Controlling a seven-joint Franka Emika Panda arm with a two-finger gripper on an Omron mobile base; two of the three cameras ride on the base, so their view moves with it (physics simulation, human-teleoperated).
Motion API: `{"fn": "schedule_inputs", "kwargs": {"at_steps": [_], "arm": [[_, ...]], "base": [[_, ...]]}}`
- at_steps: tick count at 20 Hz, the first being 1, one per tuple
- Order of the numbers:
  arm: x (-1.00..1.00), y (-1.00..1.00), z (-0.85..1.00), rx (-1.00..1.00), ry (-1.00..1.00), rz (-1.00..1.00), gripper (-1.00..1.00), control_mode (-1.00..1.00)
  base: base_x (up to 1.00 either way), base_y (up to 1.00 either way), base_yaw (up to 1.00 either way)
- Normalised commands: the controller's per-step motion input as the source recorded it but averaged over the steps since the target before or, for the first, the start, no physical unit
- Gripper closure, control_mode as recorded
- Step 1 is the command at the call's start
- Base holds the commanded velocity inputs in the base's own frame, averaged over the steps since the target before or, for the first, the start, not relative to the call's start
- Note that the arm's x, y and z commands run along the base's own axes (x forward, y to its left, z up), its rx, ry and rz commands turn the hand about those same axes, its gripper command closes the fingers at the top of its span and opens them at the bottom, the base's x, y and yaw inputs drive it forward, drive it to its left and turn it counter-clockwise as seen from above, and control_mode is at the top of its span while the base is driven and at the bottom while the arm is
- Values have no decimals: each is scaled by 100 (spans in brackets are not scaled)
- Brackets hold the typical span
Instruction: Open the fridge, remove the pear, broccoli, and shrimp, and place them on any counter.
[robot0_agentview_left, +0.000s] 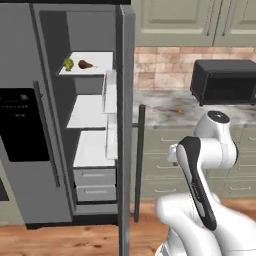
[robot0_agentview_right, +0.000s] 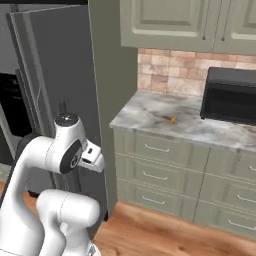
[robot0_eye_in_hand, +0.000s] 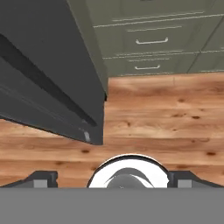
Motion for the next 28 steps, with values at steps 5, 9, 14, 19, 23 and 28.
{"fn": "schedule_inputs", "kwargs": {"at_steps": [5, 9, 14, 19, 23, 28], "arm": [[0, 0, 0, 0, 0, 0, -100, 100], [0, 0, 0, 0, 0, 0, -100, 100], [0, 0, 0, 0, 0, 0, -100, 100], [0, 0, 0, 0, 0, 0, -100, 100], [0, 0, 0, 0, 0, 0, -100, 100], [0, 0, 0, 0, 0, 0, -100, 100]], "base": [[-33, 100, -29], [7, 100, -38], [43, 99, -33], [91, 50, -21], [97, 2, -9], [99, 0, 0]]}}
